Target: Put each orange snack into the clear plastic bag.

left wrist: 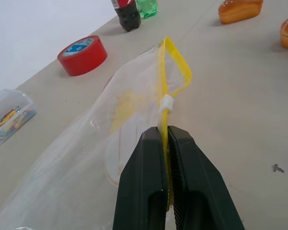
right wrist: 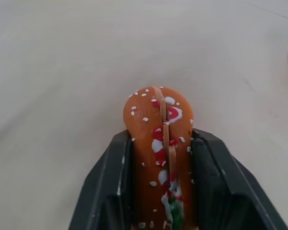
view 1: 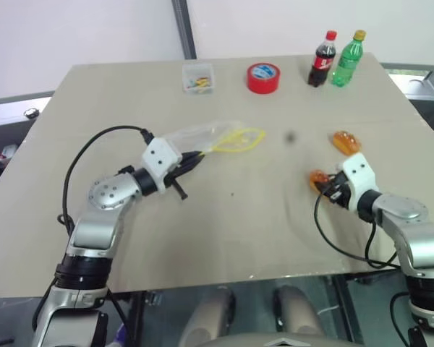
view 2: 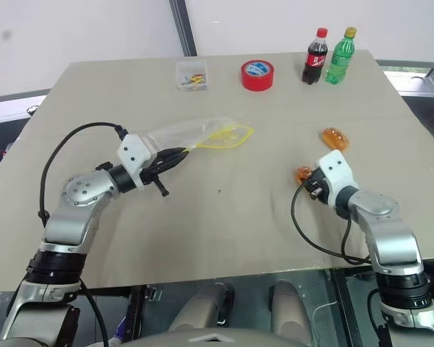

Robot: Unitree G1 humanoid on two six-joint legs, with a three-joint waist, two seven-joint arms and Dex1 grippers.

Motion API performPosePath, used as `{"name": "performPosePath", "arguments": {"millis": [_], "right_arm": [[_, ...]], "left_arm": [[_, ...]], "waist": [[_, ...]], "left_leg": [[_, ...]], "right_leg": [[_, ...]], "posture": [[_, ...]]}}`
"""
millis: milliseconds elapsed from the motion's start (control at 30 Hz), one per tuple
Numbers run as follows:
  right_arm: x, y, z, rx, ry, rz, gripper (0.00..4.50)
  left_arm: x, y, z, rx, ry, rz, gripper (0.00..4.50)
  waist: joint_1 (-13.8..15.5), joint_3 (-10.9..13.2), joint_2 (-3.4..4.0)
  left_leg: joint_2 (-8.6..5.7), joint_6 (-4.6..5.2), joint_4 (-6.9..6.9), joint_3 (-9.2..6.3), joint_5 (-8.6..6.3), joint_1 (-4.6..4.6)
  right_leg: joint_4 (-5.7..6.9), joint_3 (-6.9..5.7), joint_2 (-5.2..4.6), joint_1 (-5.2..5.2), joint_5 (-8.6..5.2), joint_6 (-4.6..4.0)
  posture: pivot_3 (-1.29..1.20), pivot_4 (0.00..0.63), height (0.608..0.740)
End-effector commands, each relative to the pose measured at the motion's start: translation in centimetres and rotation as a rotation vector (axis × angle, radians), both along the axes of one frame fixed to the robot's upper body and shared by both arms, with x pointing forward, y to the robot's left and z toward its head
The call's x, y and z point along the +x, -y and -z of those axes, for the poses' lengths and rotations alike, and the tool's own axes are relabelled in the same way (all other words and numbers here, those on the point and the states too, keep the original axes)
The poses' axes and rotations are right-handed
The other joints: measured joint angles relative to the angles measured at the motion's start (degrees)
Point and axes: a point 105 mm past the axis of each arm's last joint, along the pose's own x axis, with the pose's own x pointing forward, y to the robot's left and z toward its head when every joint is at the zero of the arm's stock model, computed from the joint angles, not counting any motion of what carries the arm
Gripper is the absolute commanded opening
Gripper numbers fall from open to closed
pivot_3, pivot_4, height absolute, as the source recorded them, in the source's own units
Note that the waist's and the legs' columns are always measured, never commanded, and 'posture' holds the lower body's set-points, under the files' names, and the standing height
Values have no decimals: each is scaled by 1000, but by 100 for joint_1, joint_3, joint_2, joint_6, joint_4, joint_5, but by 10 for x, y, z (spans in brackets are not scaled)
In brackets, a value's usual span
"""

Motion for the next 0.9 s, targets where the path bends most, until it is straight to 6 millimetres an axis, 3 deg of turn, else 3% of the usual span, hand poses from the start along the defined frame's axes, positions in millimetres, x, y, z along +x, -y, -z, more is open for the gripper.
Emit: {"name": "performPosePath", "arguments": {"millis": [33, 200, 467, 767, 900], "right_arm": [[0, -24, -23, 6, 88, -94, 1616], [4, -70, -50, 106, 156, -226, 1616], [30, -129, -59, 185, 163, -320, 1616], [37, -151, -57, 252, 101, -391, 1616], [40, -158, -55, 386, 18, -371, 1616]], "left_arm": [[-2, 1, -13, -17, 41, 19, 0], [-8, 3, -16, -45, 42, 40, 0], [-24, 15, -14, -9, 58, 133, 0], [-45, 15, 8, 72, 16, 189, 0], [-52, 16, 13, 78, -2, 218, 0]], "waist": [[-6, 0, 0], [-44, 0, 0], [-28, 0, 0], [-43, 0, 1], [-76, 1, 2]], "left_leg": [[0, 0, 0, 0, 0, 0], [3, 0, 0, 0, 0, 1], [1, 0, 1, -2, 0, -1], [1, 0, -1, -3, 0, 0], [1, 0, -2, -3, 0, 0]], "right_leg": [[0, 0, 0, 0, 0, 0], [2, 0, 1, -1, 0, 0], [-1, -2, 1, -1, 0, -1], [-1, -1, 3, -2, 0, -1], [0, -1, 3, -3, 0, -2]], "posture": [[0, 150, 740], [0, 150, 740], [0, 150, 740], [0, 150, 740], [0, 150, 740]]}}
